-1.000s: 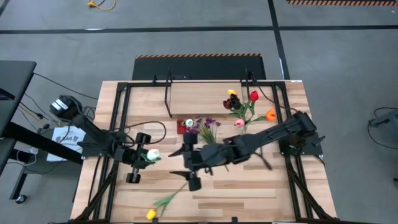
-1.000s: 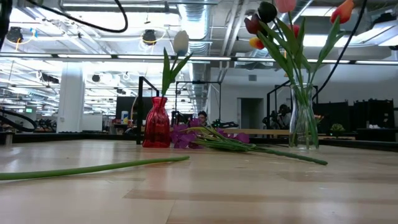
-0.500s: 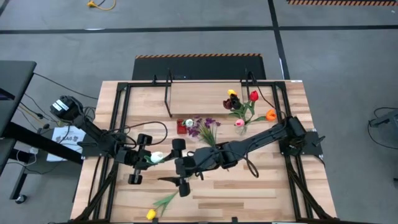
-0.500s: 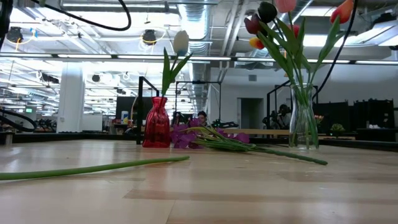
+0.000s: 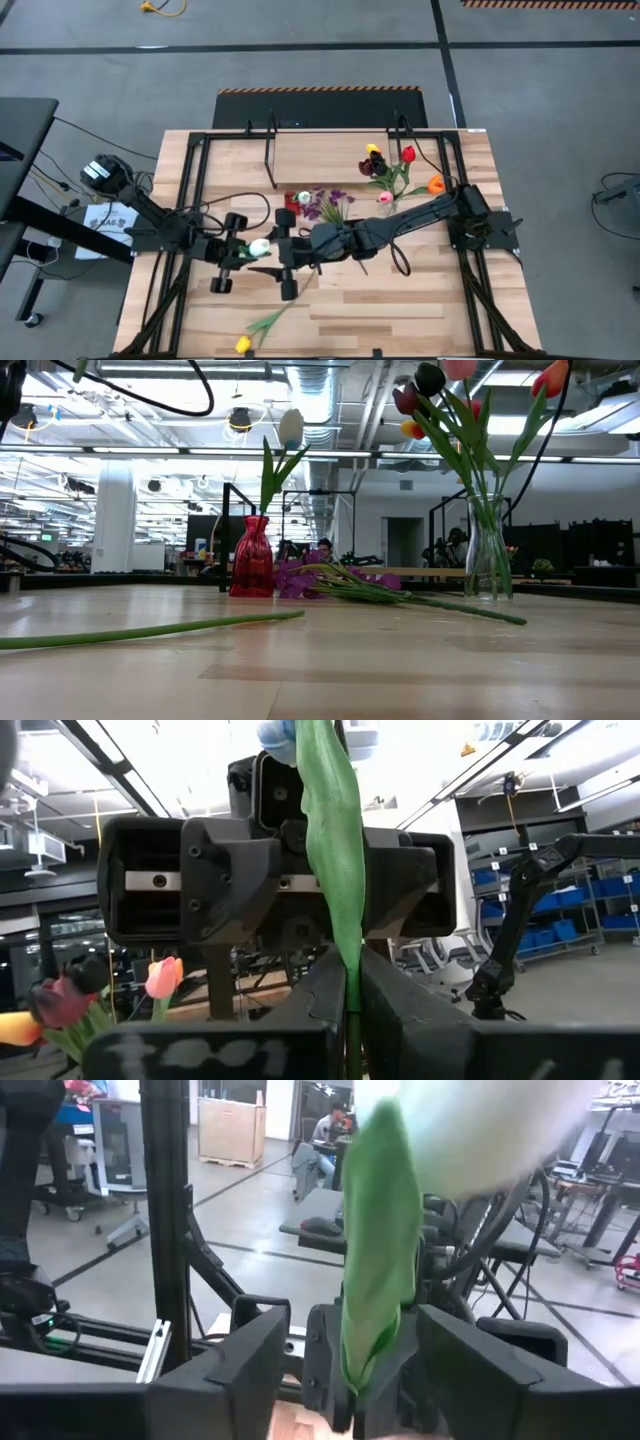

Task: Pick and place flowers into a vace then onto a shelf
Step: Put the white flower into the red vase

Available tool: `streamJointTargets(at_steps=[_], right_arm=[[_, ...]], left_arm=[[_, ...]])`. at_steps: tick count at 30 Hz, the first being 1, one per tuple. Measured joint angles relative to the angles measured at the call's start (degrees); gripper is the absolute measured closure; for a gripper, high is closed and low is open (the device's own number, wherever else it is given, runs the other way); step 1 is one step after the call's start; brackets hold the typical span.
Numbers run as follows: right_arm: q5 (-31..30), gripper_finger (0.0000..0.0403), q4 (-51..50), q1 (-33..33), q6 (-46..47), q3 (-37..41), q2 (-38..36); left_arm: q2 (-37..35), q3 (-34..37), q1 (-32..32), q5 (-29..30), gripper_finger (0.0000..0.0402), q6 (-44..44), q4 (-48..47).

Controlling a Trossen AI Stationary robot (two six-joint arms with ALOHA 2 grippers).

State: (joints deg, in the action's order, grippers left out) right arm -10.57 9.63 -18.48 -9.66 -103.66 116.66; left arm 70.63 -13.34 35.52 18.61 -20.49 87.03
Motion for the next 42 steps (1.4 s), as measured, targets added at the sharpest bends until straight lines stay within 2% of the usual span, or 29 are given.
streamJointTargets(at_steps=[3,7,8,9,24,28,34,38,42], right_arm=[[0.0,0.0232,0.1,0.3,0.0,0.0,0.0],[0.0,0.0353,-0.8,0.3,-0.5,0.0,0.0],[0.0,0.0378,-1.2,0.3,-1.4,0.0,0.0],[0.0,0.0386,-1.5,0.3,-1.7,0.0,0.0],[0.0,0.04,-10.7,0.2,1.7,-0.1,-0.2],[0.0,0.0401,-13.0,0.2,2.2,-0.1,-0.2],[0.2,0.0402,-14.3,0.2,2.2,0.1,0.1],[0.2,0.0402,-15.0,0.2,2.3,0.1,0.1],[0.0,0.0402,-16.7,0.2,3.2,0.1,0.1]], left_arm=[[0.0,0.0,-0.8,-0.2,0.0401,1.0,-0.4],[0.0,0.0,-1.4,-0.6,0.0401,2.4,-0.9],[0.0,0.0,-1.4,-0.7,0.0401,2.7,-1.2],[0.0,0.0,-1.4,-0.7,0.0401,2.7,-1.4],[0.1,0.0,-1.4,1.6,0.0397,6.9,-9.0],[-0.5,-2.3,-1.5,1.9,0.0374,9.0,-15.3],[-2.1,-8.4,-1.5,2.7,0.0332,11.2,-32.0],[-2.1,-10.3,-1.4,2.8,0.0308,11.8,-37.5],[-2.1,-10.5,-1.4,3.5,0.0295,12.2,-38.9]])
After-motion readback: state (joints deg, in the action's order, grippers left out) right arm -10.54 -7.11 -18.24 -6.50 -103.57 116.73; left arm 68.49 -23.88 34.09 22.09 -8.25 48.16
